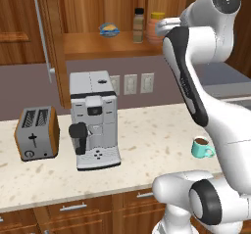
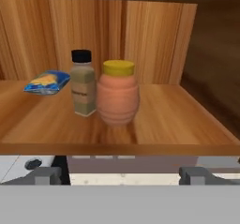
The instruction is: Pick the cinnamon and honey bottle from the cabinet and place them next to the mug.
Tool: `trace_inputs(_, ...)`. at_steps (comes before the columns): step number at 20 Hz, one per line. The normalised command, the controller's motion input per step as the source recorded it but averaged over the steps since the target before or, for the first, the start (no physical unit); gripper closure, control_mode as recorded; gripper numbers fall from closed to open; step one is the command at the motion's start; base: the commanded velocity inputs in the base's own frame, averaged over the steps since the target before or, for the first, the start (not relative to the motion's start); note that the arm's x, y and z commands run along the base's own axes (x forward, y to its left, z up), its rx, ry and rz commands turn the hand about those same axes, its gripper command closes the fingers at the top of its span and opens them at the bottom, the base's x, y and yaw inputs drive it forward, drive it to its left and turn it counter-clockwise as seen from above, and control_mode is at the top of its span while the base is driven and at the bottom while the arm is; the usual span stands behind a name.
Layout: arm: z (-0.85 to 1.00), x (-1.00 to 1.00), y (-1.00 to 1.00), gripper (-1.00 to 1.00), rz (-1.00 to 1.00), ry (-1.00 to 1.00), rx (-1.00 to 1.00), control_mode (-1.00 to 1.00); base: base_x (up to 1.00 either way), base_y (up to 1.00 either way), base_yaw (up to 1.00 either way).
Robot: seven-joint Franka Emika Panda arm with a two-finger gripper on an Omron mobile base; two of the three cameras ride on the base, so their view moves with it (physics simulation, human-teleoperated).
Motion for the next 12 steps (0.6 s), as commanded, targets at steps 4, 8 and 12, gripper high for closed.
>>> trace_inputs(4,-0.01,0.69,0.0,-1.0,0.0,-0.01,0.02,-1.0,0.0,0.0,0.0)
trace_inputs(8,0.37,0.19,0.0,-1.0,0.01,0.04,0.04,-1.0,0.0,0.0,0.0)
trace_inputs(12,0.42,0.0,0.0,-1.0,0.06,0.06,0.03,-1.0,0.0,0.0,0.0)
